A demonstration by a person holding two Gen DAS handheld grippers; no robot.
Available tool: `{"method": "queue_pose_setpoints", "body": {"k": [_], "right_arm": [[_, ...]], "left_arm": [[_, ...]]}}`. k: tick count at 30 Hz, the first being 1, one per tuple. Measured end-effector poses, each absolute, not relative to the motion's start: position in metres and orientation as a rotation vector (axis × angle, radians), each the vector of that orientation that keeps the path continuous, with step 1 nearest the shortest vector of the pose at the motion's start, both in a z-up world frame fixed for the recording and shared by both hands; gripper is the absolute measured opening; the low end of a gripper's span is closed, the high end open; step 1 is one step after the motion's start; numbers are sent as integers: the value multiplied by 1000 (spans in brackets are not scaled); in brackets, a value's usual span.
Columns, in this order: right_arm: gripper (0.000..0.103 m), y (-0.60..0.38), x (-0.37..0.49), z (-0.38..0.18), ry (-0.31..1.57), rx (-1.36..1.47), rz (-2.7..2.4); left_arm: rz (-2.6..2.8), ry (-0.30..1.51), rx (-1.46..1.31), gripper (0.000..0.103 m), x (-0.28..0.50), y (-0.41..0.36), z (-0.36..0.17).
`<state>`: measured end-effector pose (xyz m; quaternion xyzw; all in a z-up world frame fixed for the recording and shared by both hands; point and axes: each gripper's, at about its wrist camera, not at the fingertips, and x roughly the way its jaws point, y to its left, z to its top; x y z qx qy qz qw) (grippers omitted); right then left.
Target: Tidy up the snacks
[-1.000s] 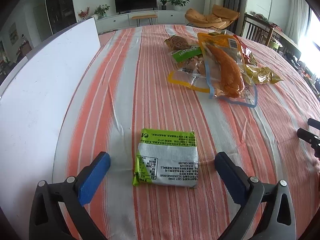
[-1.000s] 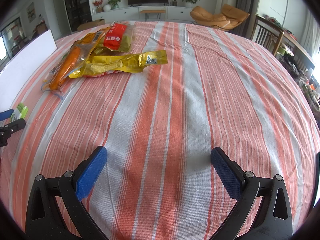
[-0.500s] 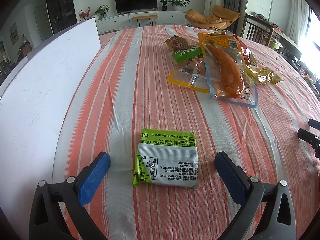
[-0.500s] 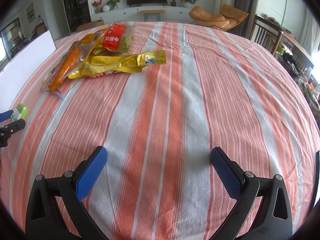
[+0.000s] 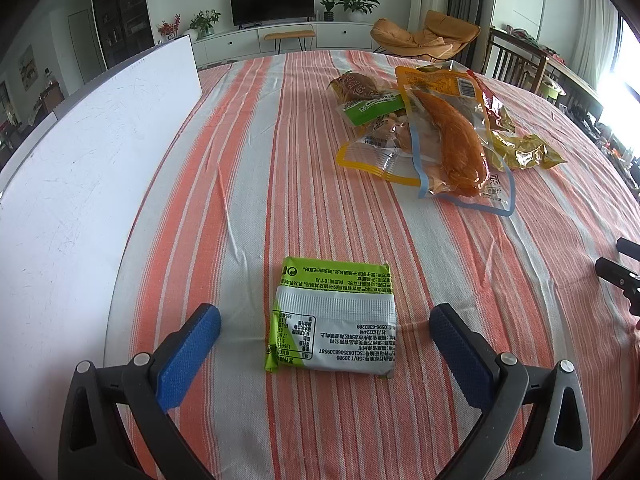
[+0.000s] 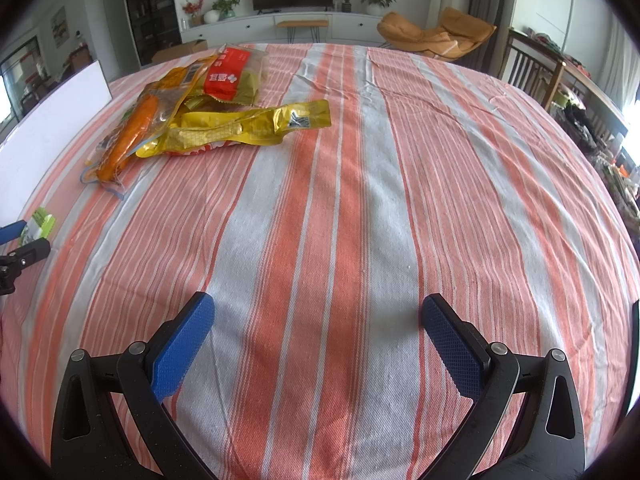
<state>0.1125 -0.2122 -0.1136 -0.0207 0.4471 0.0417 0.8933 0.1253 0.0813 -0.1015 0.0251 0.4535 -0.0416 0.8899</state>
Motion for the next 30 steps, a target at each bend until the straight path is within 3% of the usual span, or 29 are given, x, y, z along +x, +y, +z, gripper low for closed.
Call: {"method": "queue_pose_setpoints", "body": {"k": [7, 13, 18, 20, 25, 30], "right_arm": [[101, -214, 143, -98, 998, 26, 232], [101, -227, 238, -48, 850, 204, 283], [100, -225, 300, -75, 972, 226, 240], [80, -219, 305, -87, 1027, 239, 316], [77, -192, 271, -87, 1185, 151, 687], [78, -177, 159, -76, 1383, 45, 1098]], "left_arm": [[-86, 942, 52, 103, 125, 81, -101], [-86, 941, 50, 103, 124, 82, -101], [-87, 941, 49, 103, 124, 82, -101], [-88, 941, 48, 103, 124, 82, -101], [-88, 942, 48, 103, 125, 81, -101], [-87, 941, 49, 103, 125, 81, -101]]}}
